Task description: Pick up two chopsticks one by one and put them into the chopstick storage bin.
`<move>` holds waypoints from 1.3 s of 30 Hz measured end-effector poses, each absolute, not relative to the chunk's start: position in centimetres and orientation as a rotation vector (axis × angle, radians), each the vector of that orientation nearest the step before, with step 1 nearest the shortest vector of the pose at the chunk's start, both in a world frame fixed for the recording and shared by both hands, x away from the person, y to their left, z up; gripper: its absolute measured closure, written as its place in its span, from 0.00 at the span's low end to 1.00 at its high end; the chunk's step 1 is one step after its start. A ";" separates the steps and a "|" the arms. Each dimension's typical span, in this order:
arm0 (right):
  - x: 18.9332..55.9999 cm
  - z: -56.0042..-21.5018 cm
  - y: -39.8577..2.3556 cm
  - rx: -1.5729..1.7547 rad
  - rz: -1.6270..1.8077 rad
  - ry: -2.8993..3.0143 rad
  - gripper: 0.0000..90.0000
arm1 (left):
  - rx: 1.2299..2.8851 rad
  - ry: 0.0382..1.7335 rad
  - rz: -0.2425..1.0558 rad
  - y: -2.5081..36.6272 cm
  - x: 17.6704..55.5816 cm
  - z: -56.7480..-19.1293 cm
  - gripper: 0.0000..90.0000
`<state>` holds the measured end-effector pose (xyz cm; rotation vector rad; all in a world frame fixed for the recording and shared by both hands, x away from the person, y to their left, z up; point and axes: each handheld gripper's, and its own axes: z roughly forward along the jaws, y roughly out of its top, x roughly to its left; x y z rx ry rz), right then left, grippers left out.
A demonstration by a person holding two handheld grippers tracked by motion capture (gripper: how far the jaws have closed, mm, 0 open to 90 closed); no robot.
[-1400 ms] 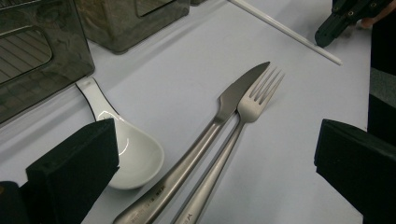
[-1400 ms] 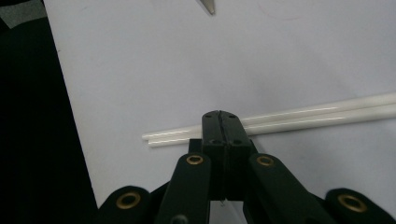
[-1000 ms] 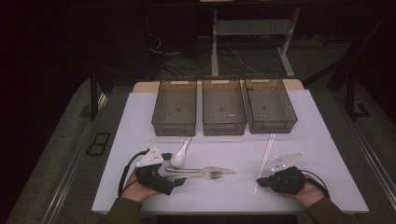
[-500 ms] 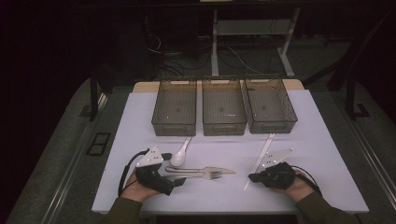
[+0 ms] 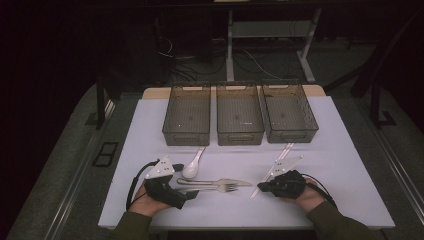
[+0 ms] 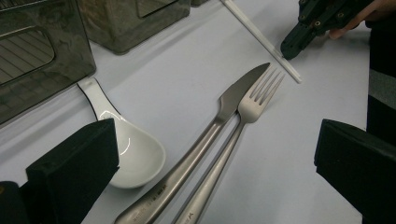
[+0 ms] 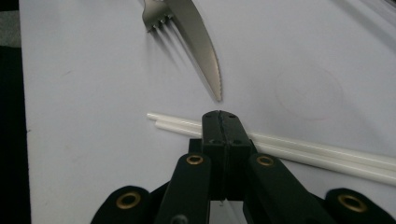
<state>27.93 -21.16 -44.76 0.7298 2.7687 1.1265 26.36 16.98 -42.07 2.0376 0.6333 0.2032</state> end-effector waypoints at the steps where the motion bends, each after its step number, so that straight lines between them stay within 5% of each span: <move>1: 28.0 -44.8 -21.0 0.725 1.124 2.770 1.00 | 2.037 0.633 0.203 17.0 26.4 -42.1 0.00; 15: 28.8 -43.8 -21.7 0.753 1.175 2.713 1.00 | 2.033 0.633 0.204 17.0 26.4 -42.1 0.00; 39: 37.6 -43.6 -30.5 1.191 0.976 2.341 1.00 | 2.036 0.635 0.198 17.0 26.4 -42.2 0.00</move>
